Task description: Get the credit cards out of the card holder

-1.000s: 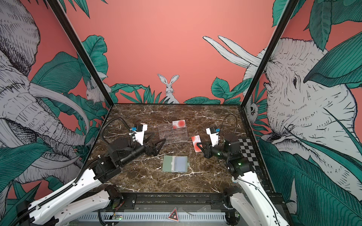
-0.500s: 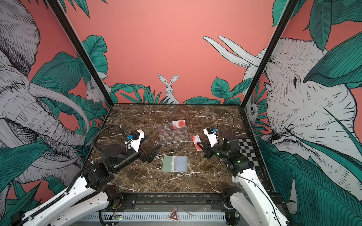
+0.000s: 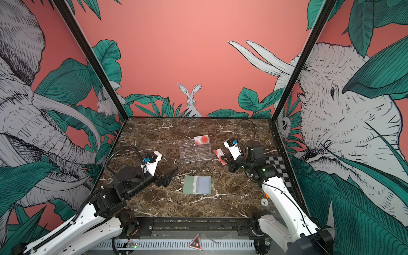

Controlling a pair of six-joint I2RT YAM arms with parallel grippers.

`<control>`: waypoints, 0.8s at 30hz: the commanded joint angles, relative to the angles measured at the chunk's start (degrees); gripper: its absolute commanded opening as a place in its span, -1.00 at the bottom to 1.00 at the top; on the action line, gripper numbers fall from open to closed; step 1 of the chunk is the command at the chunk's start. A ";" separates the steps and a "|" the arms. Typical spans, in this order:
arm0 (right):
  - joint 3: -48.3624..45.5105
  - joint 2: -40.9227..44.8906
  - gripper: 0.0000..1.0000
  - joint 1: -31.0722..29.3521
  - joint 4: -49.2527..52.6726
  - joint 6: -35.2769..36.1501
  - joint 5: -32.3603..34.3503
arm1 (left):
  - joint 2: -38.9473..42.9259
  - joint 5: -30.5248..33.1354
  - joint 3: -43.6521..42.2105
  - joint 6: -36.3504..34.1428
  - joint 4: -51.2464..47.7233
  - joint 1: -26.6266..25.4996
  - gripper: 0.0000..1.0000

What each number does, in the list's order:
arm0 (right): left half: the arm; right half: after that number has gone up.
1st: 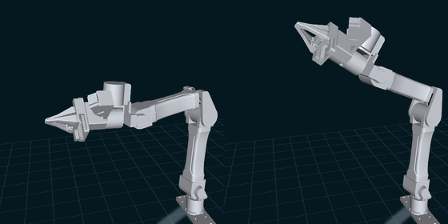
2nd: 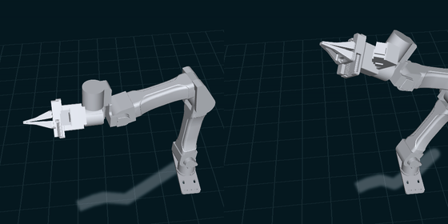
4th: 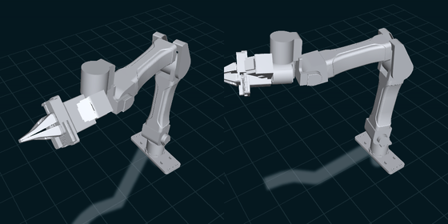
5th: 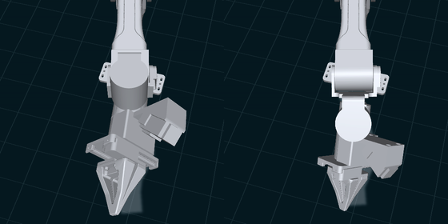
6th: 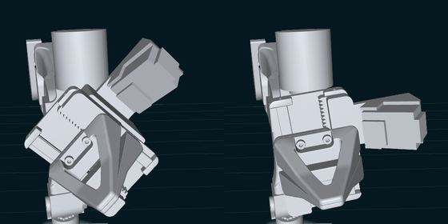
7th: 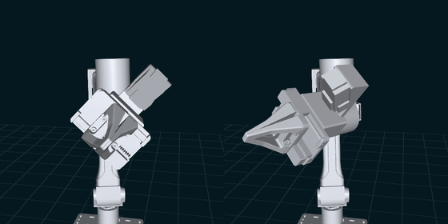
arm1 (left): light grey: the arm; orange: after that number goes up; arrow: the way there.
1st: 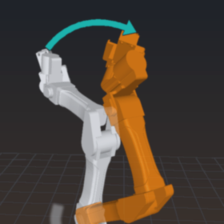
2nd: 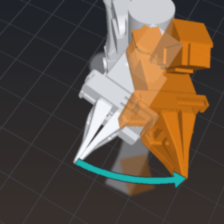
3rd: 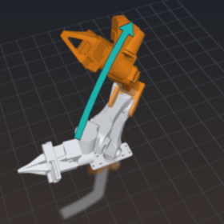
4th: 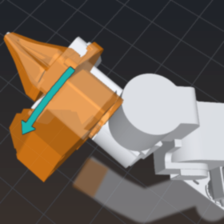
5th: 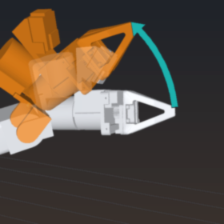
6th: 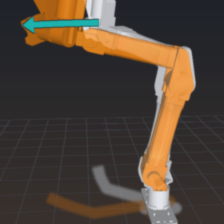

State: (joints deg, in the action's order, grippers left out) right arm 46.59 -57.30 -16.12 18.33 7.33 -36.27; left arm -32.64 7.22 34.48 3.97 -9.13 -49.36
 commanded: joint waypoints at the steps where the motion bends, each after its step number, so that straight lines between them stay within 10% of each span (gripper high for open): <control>1: 2.55 -2.04 -1.00 -0.14 -1.37 4.18 0.62 | 1.48 4.46 -1.21 -1.07 -0.81 0.14 0.98; 24: 28.16 -31.21 -1.00 -0.34 9.07 28.81 0.82 | 4.87 9.57 -8.01 1.31 4.20 0.14 0.98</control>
State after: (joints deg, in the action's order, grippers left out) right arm 72.73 -86.19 -16.14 24.56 29.63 -34.15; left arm -28.47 15.77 27.66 4.80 -6.79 -49.36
